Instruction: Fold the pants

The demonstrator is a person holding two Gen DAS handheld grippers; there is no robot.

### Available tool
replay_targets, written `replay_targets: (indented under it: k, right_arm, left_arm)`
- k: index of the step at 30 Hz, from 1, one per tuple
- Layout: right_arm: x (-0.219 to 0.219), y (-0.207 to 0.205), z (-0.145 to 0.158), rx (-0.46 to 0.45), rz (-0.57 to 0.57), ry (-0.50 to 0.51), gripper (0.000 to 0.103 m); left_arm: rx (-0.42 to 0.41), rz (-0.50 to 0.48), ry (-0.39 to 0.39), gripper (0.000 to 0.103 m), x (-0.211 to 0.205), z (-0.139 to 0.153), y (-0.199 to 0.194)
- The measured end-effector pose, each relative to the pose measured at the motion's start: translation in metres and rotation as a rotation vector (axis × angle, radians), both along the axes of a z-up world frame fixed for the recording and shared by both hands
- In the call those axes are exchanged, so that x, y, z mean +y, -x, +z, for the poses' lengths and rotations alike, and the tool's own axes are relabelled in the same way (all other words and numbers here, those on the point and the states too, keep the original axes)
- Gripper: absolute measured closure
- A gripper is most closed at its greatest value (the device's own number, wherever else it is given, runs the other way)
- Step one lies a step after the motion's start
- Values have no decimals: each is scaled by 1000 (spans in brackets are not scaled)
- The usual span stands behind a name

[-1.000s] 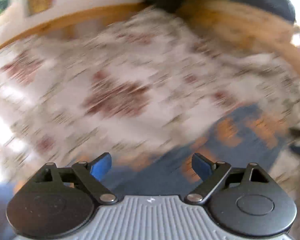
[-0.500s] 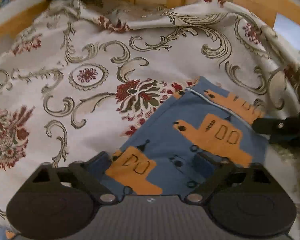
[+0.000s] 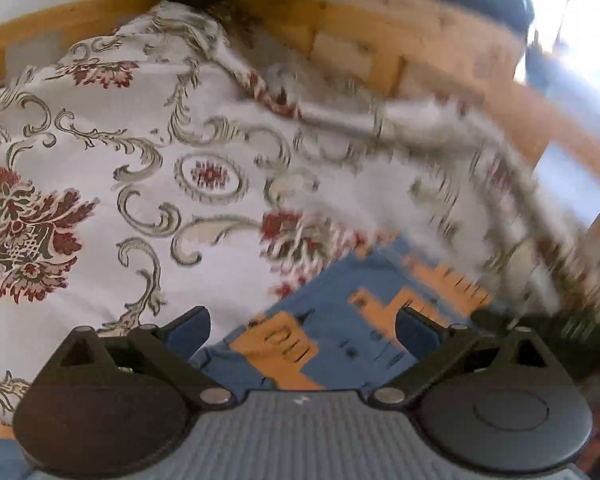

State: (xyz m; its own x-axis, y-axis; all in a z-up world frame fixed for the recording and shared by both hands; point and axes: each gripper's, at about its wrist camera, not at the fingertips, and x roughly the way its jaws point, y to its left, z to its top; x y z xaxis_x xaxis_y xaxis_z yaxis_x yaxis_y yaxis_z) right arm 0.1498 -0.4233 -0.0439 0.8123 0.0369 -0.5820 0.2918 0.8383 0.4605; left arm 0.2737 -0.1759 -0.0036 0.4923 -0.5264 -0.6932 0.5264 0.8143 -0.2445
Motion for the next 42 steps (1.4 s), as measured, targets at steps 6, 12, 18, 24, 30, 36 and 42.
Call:
replay_targets:
  k: [6, 12, 18, 24, 30, 36, 42]
  right_arm:
    - [90, 9, 20, -96, 294, 549, 92]
    - [127, 11, 9, -77, 449, 734, 92]
    - [144, 8, 3, -58, 517, 798, 92]
    - [149, 11, 2, -54, 548, 821, 92]
    - [152, 22, 10, -119, 551, 853, 92]
    - [171, 48, 26, -235, 598, 900, 92]
    - [206, 69, 29, -286, 749, 909, 92]
  left_arm:
    - [109, -60, 151, 2, 5, 32, -17]
    - [293, -69, 161, 2, -18, 27, -44]
    - [378, -60, 78, 8, -50, 7, -53]
    - [445, -35, -2, 46, -68, -6, -55]
    - [485, -1, 56, 86, -52, -5, -58]
    - [481, -8, 184, 86, -7, 19, -48]
    - [446, 34, 294, 86, 66, 24, -21]
